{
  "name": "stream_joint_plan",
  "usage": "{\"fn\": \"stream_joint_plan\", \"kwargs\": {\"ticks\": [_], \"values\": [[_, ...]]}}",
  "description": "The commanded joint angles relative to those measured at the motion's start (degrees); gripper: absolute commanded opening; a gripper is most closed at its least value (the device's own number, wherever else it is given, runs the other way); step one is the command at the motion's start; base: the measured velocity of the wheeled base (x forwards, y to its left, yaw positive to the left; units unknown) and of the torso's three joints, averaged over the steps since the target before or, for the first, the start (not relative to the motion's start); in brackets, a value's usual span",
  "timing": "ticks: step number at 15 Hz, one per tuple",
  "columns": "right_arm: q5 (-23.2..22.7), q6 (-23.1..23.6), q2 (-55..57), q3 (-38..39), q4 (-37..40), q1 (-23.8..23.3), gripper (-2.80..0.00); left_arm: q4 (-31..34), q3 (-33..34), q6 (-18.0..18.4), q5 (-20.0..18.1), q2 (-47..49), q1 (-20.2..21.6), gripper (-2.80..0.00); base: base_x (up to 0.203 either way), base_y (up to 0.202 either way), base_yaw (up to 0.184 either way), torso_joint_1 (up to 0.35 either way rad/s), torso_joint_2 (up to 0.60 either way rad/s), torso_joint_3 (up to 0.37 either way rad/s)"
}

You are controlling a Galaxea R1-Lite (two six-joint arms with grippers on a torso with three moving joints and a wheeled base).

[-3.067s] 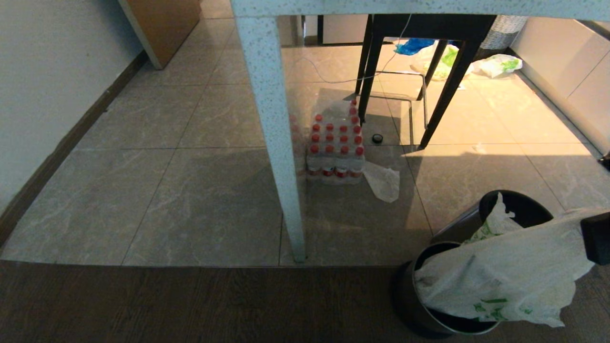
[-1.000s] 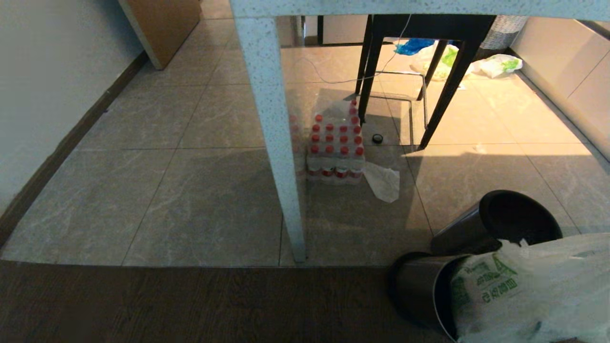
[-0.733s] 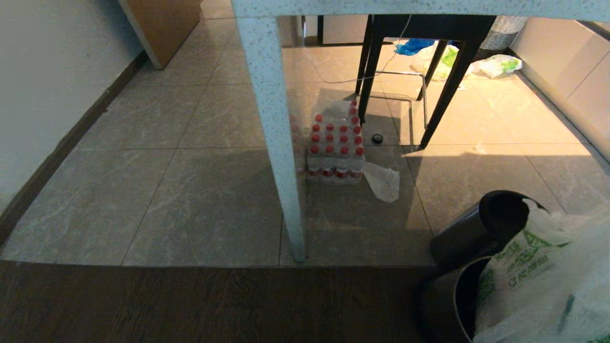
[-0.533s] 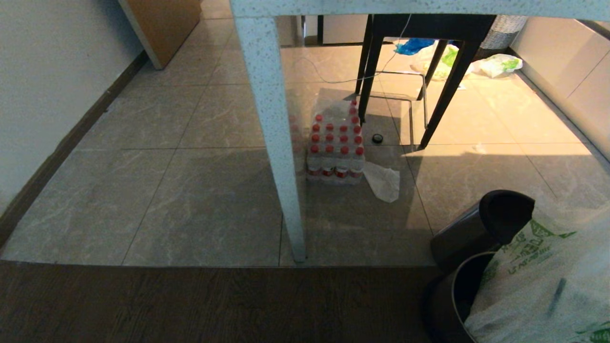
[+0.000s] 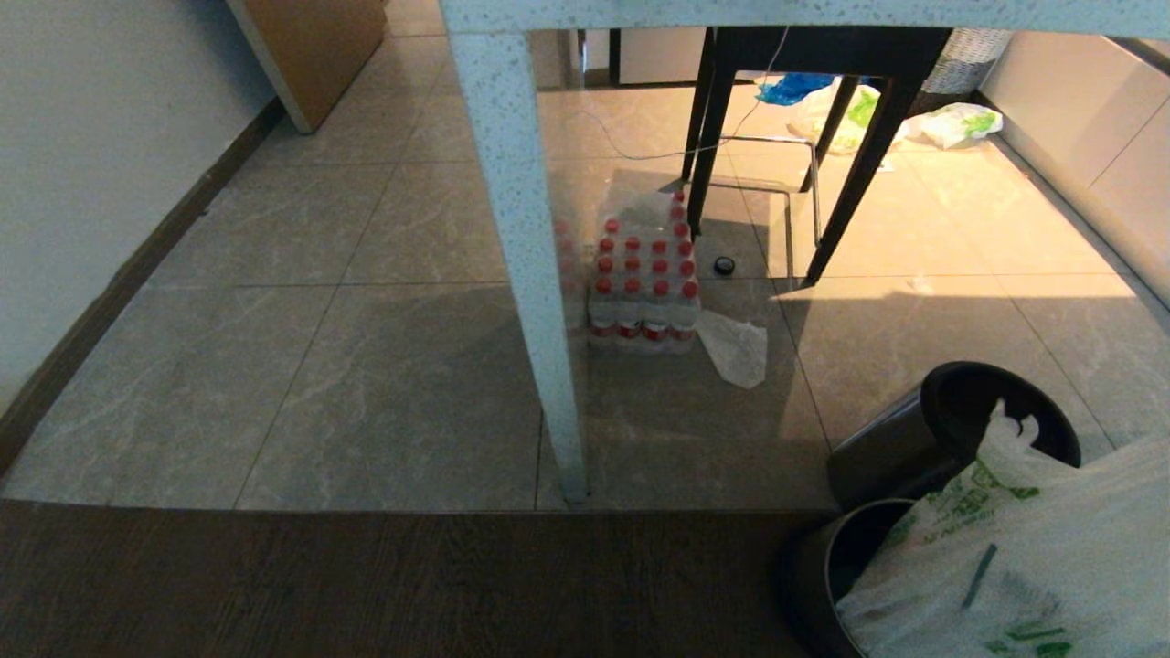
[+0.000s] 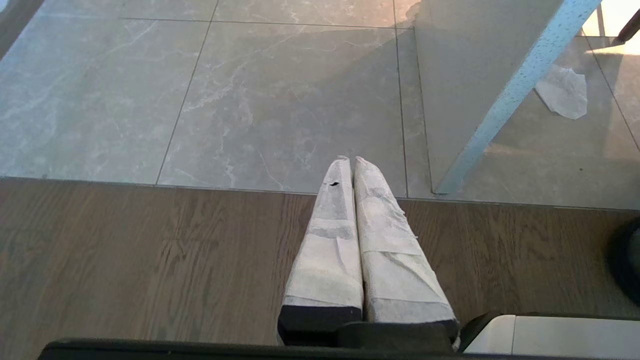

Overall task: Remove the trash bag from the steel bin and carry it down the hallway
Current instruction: Pick up the trash bag

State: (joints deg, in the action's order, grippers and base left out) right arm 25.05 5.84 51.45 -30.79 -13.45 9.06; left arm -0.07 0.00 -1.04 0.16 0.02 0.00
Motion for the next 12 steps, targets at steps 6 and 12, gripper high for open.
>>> {"fn": "stream_joint_plan", "kwargs": {"ticks": [6, 12], "values": [[1.1, 0.08, -2.42, 5.7, 0.4, 0.06, -2.8, -0.02, 0.0, -0.02, 0.01, -0.11, 0.0, -2.8, 0.0, 0.0, 0.0, 0.0, 0.0, 0.0], [1.77, 0.08, -5.65, 11.98, -1.46, 0.08, -2.8, -0.02, 0.0, -0.02, 0.02, -0.11, 0.0, -2.8, 0.0, 0.0, 0.0, 0.0, 0.0, 0.0]]}}
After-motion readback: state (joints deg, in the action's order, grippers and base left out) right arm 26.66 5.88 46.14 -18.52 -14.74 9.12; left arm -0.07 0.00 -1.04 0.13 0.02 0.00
